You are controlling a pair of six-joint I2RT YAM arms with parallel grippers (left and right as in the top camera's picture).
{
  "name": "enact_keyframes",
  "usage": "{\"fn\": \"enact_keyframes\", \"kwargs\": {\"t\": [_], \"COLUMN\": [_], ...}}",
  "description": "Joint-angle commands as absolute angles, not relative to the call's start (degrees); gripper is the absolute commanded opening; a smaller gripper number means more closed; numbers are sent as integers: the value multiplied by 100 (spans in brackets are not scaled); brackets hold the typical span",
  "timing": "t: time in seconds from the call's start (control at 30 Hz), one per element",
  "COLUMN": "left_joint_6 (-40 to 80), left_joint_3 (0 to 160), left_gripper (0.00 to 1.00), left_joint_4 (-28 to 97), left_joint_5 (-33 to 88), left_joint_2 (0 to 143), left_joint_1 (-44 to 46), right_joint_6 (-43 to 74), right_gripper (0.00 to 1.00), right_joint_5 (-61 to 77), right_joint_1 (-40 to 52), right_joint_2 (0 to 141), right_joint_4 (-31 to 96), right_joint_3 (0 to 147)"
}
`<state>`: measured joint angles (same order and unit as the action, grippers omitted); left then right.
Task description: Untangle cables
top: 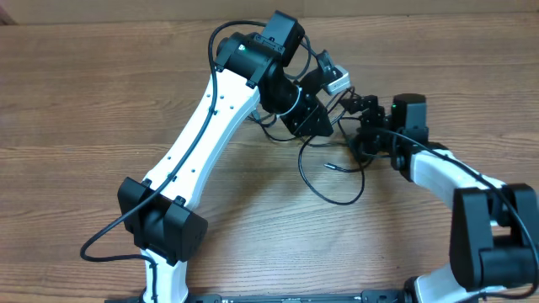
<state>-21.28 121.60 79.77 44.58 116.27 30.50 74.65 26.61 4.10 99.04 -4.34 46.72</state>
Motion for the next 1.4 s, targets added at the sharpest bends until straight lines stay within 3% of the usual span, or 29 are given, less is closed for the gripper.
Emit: {"fn": "enact_keyframes", "kwargs": {"t": [0.0, 0.37, 0.87, 0.93, 1.13, 1.2, 1.37], "left_joint_6": [-2591, -2880, -3179, -3179, -3179, -3179, -3179], "left_joint_3": [12265, 12265, 12265, 12265, 12265, 12265, 12265], "left_gripper": [4, 4, 4, 4, 4, 4, 4], "left_joint_4": [8143, 8390, 8377, 8377, 8377, 8374, 8357], "left_joint_5": [4762, 4864, 5262, 5264, 5301, 5299, 5194], "left_joint_2": [11644, 11644, 11644, 11644, 11644, 11644, 11644], "left_joint_1": [3037, 3041, 3052, 3057, 3057, 3057, 3057], "right_joint_6": [8125, 8532, 8506, 8508, 8508, 8508, 8506], "right_gripper": [100, 100, 100, 93, 56, 47, 45], "right_joint_5": [2672, 3603, 4661, 4661, 4740, 4818, 5122], "right_joint_1": [373, -228, 130, 169, 191, 191, 189], "right_joint_2": [10001, 10001, 10001, 10001, 10001, 10001, 10001], "right_joint_4": [-572, -1245, -1577, -1577, -1579, -1579, -1579], "right_joint_3": [4676, 4678, 4676, 4676, 4676, 4676, 4676]}}
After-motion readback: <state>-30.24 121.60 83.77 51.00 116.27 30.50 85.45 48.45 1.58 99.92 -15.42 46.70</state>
